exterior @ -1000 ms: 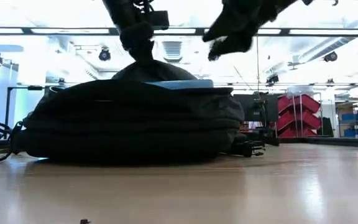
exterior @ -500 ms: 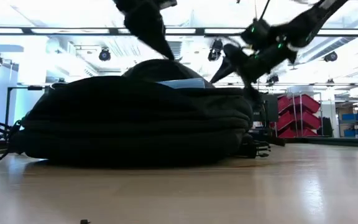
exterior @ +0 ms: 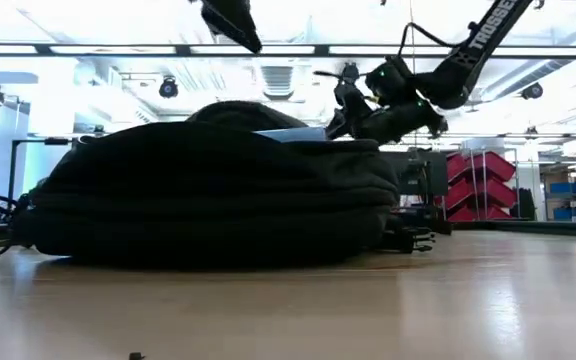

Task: Unpack backpack
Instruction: Close the black backpack

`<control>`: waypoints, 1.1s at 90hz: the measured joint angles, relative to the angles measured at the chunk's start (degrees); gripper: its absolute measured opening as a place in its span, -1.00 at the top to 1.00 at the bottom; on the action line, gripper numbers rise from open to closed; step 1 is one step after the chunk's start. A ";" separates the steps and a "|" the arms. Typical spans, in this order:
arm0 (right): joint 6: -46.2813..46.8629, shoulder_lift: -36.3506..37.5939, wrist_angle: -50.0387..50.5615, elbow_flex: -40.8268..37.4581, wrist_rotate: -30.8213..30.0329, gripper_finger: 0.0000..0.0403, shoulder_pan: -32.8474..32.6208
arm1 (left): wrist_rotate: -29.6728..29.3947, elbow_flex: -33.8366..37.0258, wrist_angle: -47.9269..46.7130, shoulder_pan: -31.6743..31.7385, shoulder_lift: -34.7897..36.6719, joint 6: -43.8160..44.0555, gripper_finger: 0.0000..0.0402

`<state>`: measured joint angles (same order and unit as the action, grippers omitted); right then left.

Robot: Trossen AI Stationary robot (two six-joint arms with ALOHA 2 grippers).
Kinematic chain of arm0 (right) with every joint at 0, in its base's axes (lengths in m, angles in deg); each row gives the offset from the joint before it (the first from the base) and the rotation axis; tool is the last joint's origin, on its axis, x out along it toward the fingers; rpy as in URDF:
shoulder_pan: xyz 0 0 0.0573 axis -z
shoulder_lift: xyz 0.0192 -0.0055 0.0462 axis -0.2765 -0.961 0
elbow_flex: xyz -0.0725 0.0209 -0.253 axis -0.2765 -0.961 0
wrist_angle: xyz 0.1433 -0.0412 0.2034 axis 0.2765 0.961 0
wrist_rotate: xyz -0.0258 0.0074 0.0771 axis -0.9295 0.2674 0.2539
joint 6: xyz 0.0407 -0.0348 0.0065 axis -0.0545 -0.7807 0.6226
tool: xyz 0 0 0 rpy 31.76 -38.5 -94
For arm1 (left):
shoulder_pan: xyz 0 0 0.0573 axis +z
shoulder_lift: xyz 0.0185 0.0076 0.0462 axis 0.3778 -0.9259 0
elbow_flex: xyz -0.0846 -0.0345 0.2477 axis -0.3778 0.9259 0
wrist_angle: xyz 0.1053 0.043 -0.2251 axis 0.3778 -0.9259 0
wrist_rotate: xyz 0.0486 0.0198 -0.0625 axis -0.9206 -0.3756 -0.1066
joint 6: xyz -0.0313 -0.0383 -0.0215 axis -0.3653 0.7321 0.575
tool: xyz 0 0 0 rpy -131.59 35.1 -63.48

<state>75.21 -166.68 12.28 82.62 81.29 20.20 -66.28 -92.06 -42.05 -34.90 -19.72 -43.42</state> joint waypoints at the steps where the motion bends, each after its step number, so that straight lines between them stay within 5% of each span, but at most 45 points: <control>1: -0.36 0.12 0.03 0.18 0.03 0.00 -0.01 | 0.11 0.19 0.15 -0.55 0.00 0.48 -0.08; 20: -10.18 4.59 -0.38 3.30 2.68 0.91 -2.07 | -2.90 6.63 10.66 -8.31 -0.04 7.36 0.05; 45: -29.74 16.91 6.12 6.83 3.06 0.97 -12.11 | -4.46 20.22 23.15 -5.18 -0.09 15.01 0.23; 60: -42.49 24.31 17.10 7.06 -1.54 0.97 -22.13 | -10.91 23.72 24.64 -0.59 -0.08 12.65 0.29; 88: -57.72 28.29 32.76 4.83 -29.42 0.99 -41.36 | -23.60 21.50 20.50 7.62 2.63 1.32 0.37; 99: -57.75 26.51 32.72 3.66 -33.40 0.99 -44.37 | -28.34 16.95 16.93 8.54 3.39 -2.32 0.40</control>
<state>17.45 -140.18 45.00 86.27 47.90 -24.17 -94.62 -75.11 -25.12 -26.37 -16.33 -45.74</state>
